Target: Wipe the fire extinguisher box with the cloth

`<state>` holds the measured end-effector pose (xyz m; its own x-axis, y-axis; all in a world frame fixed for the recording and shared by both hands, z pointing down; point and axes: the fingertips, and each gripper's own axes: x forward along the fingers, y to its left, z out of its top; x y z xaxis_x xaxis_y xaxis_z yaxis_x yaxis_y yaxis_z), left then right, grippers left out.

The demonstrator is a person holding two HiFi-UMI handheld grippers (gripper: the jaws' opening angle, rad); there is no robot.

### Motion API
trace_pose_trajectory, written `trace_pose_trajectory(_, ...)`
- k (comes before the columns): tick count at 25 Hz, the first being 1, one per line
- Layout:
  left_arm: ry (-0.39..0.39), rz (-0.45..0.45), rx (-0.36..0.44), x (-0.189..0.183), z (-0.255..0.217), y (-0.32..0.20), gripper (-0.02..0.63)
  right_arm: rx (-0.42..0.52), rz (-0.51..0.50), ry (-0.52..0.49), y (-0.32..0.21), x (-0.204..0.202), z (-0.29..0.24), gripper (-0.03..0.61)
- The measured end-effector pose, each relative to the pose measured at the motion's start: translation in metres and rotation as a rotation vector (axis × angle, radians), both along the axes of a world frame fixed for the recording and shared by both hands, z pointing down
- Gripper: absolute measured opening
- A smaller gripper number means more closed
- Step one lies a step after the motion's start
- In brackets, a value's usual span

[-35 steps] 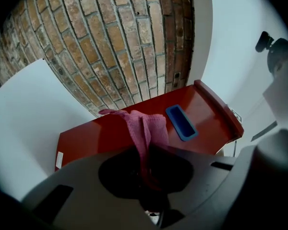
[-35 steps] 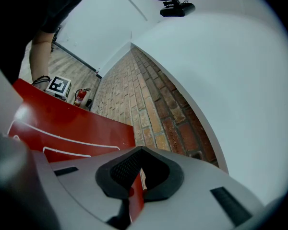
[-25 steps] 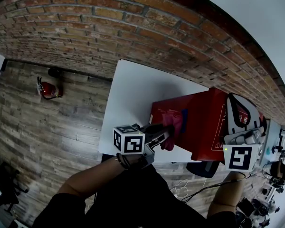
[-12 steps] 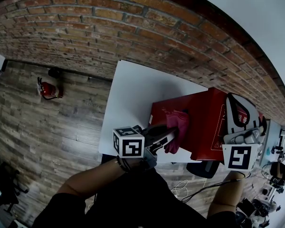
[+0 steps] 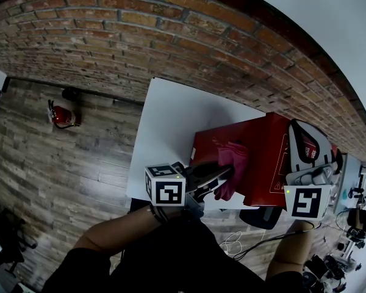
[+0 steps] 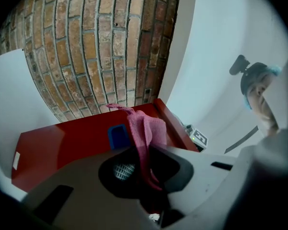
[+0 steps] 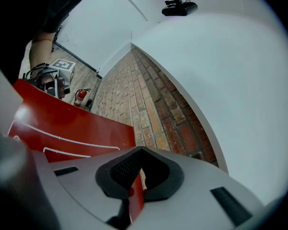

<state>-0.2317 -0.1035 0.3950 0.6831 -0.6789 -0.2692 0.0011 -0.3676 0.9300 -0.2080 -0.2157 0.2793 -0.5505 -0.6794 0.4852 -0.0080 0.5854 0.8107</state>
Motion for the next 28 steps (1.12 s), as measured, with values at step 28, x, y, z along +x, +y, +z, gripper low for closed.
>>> trace_pose_trajectory(28, -0.045, -0.016, 0.058, 0.000, -0.046, 0.004, 0.069, 0.013, -0.009, -0.010, 0.002, -0.003, -0.002, 0.018)
